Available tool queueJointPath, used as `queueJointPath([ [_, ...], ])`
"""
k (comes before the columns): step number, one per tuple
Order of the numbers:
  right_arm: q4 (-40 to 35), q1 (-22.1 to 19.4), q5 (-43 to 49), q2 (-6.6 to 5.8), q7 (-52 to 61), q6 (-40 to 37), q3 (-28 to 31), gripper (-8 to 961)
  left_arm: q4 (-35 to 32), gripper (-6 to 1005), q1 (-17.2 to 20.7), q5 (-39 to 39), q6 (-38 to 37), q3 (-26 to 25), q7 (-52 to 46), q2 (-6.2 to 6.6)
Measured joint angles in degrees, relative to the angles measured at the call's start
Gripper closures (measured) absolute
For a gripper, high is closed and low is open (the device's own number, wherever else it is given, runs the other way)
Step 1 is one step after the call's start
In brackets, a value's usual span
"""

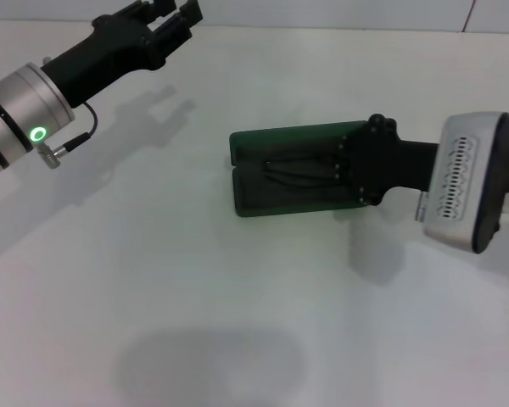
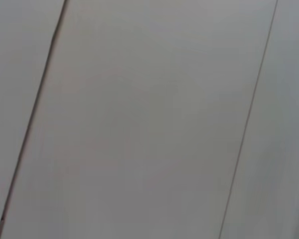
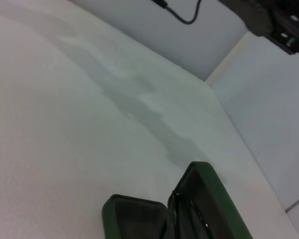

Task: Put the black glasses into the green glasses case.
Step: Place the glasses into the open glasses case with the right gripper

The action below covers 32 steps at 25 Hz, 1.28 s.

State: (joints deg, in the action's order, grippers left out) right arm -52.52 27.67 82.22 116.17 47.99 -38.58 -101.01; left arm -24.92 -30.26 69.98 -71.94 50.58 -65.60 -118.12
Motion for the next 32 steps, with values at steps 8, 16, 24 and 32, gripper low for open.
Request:
queueJointPath([
  [8, 0.13, 1.51, -3.32, 0.02, 0.22, 5.33, -5.05, 835, -0.06, 514, -0.57, 0.10, -0.17, 0.25, 0.04, 0.00],
  [16, -0.11, 0.15, -5.72, 0.01, 0.21, 6.12, -7.20, 825, -0.04, 514, -0.45, 0.23, -0.01, 0.21, 0.04, -0.06],
  [24, 0.96, -2.87, -12.35, -0.41, 2.66, -9.96, -0.10, 814, -0.25, 514, -1.79, 4.90, 0.77, 0.41, -1.15, -0.10],
  [32, 15.91, -1.36, -12.08, -1.90, 11.76, -27.81, 18.60, 816, -0.54, 514, -11.94, 25.27, 13.72, 0.48, -16.09, -0.16],
])
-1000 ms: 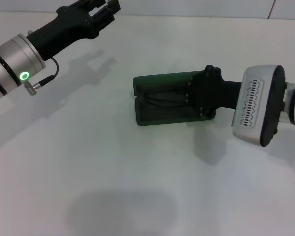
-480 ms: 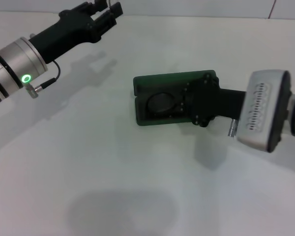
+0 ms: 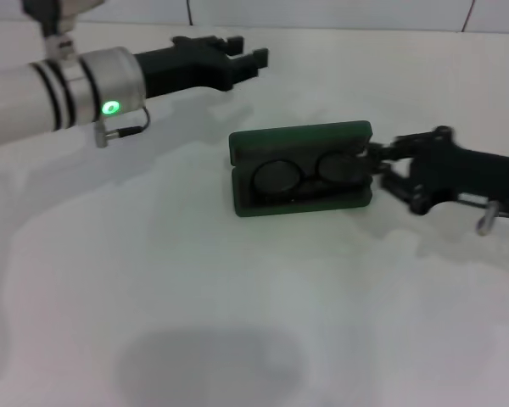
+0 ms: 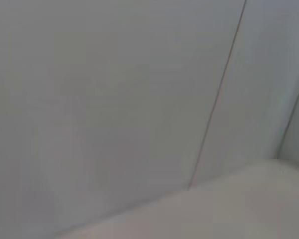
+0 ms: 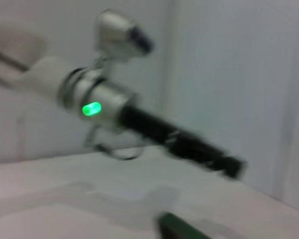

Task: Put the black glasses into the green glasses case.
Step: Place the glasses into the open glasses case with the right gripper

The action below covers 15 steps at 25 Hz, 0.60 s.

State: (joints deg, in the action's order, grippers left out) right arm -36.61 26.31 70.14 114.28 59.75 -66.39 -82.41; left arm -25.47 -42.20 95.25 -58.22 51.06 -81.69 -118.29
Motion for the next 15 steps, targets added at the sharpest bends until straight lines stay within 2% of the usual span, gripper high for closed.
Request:
queueJointPath([
  [3, 3.08, -0.37, -0.01, -0.39, 2.09, 0.18, 4.08, 817, 0.00, 514, -1.92, 3.72, 2.01, 0.00, -2.12, -0.81],
  [6, 5.00, -0.52, 0.06, 0.05, 3.08, 3.45, 5.89, 817, 0.00, 514, -2.59, 3.82, 2.19, 0.01, -1.62, -1.26],
  [10, 5.34, 1.60, 5.32, 0.86, 7.18, 11.40, 5.10, 818, -0.02, 515, -2.65, 1.36, 1.73, 0.00, -0.50, -1.36],
  [15, 5.33, 3.10, 8.62, 1.05, 9.79, 14.00, 5.11, 819, 0.07, 515, -0.60, -4.61, -2.69, 0.00, 3.02, -1.39],
])
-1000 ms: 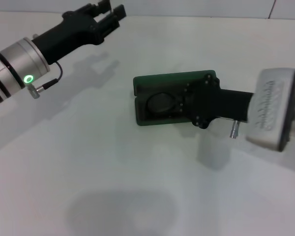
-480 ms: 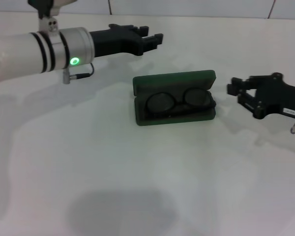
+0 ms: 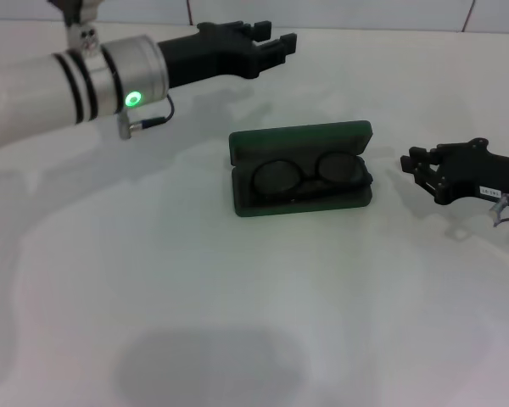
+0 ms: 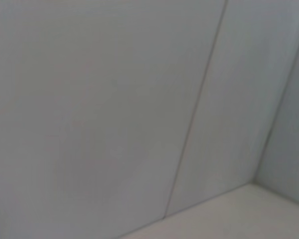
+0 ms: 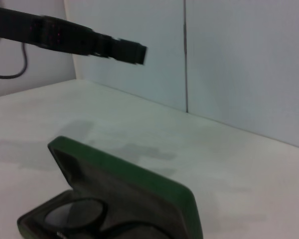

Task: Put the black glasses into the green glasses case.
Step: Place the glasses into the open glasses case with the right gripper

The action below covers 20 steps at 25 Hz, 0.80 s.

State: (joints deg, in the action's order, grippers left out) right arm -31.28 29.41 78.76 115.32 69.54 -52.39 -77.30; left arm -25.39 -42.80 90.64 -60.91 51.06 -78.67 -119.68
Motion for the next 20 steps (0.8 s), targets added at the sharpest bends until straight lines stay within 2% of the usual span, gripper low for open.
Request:
queueJointPath([
  [6, 0.16, 2.44, 0.92, 0.01, 3.53, 0.67, 0.02, 820, 0.33, 515, 3.52, -4.56, -4.98, 0.00, 4.92, -0.09],
  [10, 1.50, 6.05, 6.31, 0.35, 8.73, 3.14, -0.80, 821, 0.41, 515, 4.14, -4.44, -5.52, 0.00, 5.32, -0.11],
  [20, 2.08, 7.99, 8.14, 0.64, 11.58, 3.34, -3.71, 826, 0.44, 515, 4.39, -4.24, -6.23, 0.00, 5.61, -0.12],
])
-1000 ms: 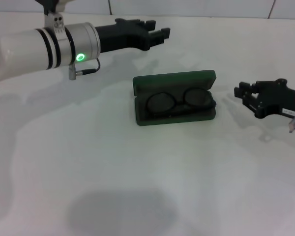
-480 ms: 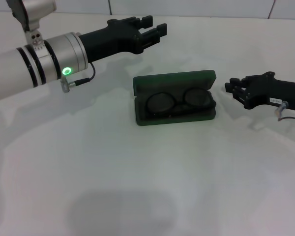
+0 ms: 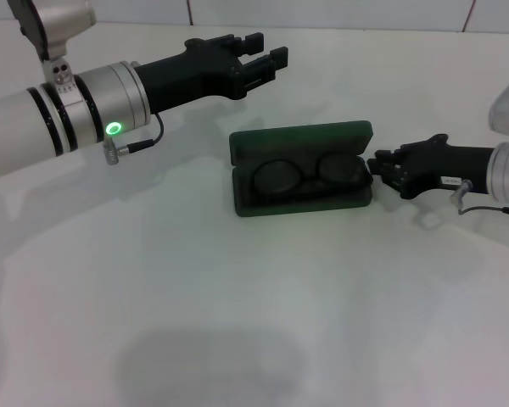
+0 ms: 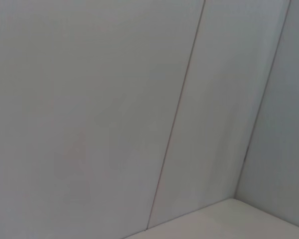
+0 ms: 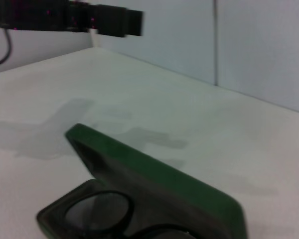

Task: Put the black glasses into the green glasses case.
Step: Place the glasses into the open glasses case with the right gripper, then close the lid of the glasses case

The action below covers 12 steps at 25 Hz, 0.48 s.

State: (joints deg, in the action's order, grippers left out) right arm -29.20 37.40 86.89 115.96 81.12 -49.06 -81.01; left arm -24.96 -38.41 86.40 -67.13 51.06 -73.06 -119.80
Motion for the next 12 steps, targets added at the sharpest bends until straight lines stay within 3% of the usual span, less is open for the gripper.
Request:
queueJointPath([
  [12, -1.35, -0.03, -0.86, 0.12, 0.04, -1.21, -1.22, 783, 0.00, 515, -0.05, 0.15, 0.16, 0.00, 0.30, 0.00],
])
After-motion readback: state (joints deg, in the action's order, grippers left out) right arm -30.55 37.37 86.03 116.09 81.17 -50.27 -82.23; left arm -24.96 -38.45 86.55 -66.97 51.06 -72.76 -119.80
